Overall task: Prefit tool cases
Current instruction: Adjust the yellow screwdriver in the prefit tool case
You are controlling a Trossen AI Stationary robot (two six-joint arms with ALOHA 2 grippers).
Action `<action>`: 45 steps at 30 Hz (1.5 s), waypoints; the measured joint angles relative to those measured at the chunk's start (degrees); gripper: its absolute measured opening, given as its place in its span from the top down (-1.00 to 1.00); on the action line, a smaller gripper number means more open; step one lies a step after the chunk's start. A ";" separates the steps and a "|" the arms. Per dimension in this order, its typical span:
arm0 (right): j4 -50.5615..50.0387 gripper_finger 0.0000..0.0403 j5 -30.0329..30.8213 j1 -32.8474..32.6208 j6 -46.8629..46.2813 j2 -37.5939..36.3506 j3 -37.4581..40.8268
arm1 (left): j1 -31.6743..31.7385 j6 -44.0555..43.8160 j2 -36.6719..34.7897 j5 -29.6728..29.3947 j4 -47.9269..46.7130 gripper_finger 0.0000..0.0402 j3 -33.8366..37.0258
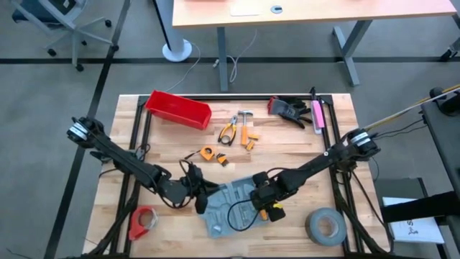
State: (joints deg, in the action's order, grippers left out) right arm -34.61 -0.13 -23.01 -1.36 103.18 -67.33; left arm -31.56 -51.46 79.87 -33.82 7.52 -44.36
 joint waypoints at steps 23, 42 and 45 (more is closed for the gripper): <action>-0.28 0.02 -5.19 3.71 2.31 4.54 -1.92 | -2.55 1.38 -11.64 0.43 -11.99 0.61 0.02; -5.58 0.03 -1.73 5.50 -0.58 1.22 -5.16 | -3.66 -0.18 -10.60 2.06 -11.43 0.62 0.02; -5.77 0.03 -1.80 5.26 -0.78 1.22 -5.34 | -3.66 -1.14 -8.99 3.07 -11.19 0.62 0.02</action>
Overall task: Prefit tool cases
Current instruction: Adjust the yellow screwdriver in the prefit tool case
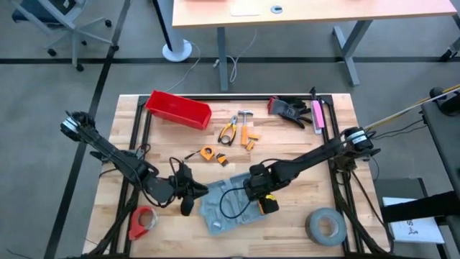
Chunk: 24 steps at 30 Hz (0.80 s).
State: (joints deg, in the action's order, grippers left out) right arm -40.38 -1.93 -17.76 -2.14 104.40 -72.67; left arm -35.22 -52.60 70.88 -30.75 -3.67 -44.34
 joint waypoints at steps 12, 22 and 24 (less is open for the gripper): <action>0.08 0.03 0.48 -0.10 -0.86 -0.13 -0.04 | 0.02 -5.69 8.05 1.83 1.45 0.62 0.00; 0.43 0.03 0.52 -0.10 -0.85 -0.21 -0.04 | 0.17 -10.03 13.83 6.89 2.10 0.62 0.00; 0.49 0.03 0.52 -0.09 -0.85 -0.24 -0.04 | 0.17 -10.58 14.88 7.85 1.96 0.62 0.00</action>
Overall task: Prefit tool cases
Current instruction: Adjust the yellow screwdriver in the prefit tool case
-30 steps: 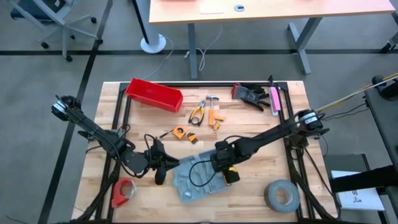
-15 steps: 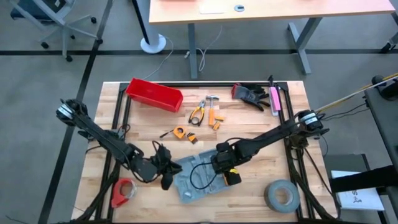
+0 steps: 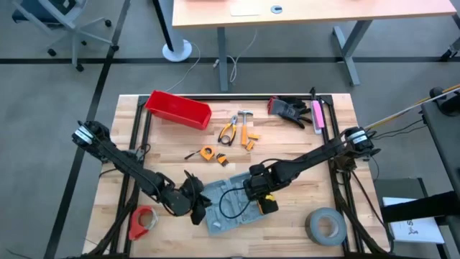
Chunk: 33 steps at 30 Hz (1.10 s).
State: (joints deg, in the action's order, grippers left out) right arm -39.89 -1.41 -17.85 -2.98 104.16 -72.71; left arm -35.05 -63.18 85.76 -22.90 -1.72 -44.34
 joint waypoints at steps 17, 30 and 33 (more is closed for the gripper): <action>1.68 0.03 0.06 0.00 0.00 -0.02 -0.15 | 1.42 -5.16 5.44 2.30 -6.82 0.62 0.00; 2.97 0.03 -0.07 -0.25 -2.08 -0.02 -0.15 | 2.05 -3.62 5.48 -1.66 -14.86 0.62 -0.02; 3.16 0.03 0.02 -0.93 -3.57 -0.04 -0.15 | 2.13 -2.01 5.48 -3.08 -14.93 0.62 -0.02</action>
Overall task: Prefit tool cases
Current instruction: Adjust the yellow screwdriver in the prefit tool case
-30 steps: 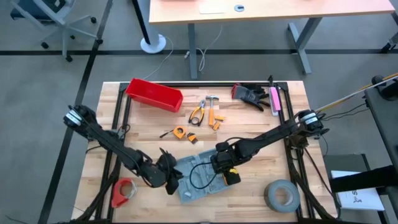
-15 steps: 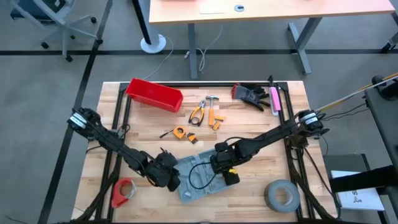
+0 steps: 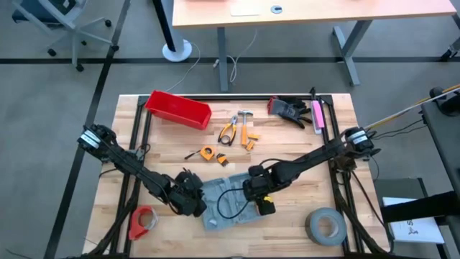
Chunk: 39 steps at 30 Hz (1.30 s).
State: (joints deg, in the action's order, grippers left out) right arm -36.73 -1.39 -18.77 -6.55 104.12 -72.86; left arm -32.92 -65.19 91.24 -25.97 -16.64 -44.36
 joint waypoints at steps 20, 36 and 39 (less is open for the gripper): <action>1.61 0.03 6.07 -4.71 -10.07 0.00 0.04 | 1.28 6.26 0.00 -5.81 -1.47 0.62 0.00; 3.51 0.03 8.97 -7.85 -11.23 0.00 1.96 | 1.93 7.08 -0.04 -5.27 -0.42 0.62 0.00; 6.16 0.03 8.85 -7.84 -10.06 0.00 2.17 | 1.91 6.93 -0.06 -4.71 -0.26 0.62 0.00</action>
State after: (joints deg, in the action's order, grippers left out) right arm -30.57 7.46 -26.61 -16.62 104.12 -70.69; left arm -31.00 -58.27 91.18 -30.68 -16.90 -44.36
